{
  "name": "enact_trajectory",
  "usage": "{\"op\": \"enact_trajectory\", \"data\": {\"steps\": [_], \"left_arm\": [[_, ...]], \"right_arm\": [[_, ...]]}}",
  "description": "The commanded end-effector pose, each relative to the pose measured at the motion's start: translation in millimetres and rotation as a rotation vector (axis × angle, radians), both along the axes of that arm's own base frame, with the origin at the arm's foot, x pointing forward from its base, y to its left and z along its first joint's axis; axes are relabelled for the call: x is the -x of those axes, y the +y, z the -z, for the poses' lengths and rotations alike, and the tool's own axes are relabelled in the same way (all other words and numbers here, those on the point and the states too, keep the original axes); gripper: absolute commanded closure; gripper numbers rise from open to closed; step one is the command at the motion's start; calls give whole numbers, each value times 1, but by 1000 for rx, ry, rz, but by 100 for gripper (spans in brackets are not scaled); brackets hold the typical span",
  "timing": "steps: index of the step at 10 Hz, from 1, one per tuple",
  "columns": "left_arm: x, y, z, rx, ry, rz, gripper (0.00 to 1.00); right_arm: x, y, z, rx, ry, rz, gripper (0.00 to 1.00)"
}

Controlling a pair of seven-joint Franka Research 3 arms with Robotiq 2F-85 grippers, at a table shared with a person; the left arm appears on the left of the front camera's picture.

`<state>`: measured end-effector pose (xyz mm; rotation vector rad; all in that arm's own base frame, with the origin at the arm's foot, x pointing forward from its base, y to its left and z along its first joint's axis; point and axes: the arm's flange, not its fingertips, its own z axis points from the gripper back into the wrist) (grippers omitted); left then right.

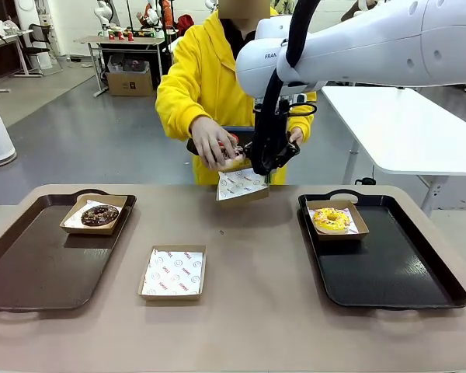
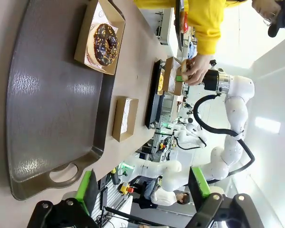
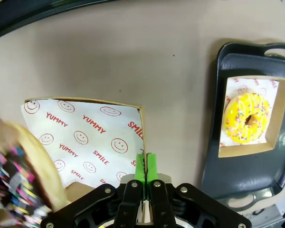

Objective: Individually package the donuts and arrange them on the tray.
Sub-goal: Place the picked Paper togo box on the Handle tray while simultaneously picking up another Paper togo box from the table with the other hand.

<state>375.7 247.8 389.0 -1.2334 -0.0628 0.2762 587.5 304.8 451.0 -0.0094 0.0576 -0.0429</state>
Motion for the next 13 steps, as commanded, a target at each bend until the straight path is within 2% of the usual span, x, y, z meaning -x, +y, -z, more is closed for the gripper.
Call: {"op": "enact_trajectory", "data": {"steps": [1,13], "left_arm": [[3,1,-4,7,-9,0,0],[3,1,-4,7,-9,0,0]], "right_arm": [[2,0,-2,-15,7,20,100],[2,0,-2,-15,7,20,100]]}}
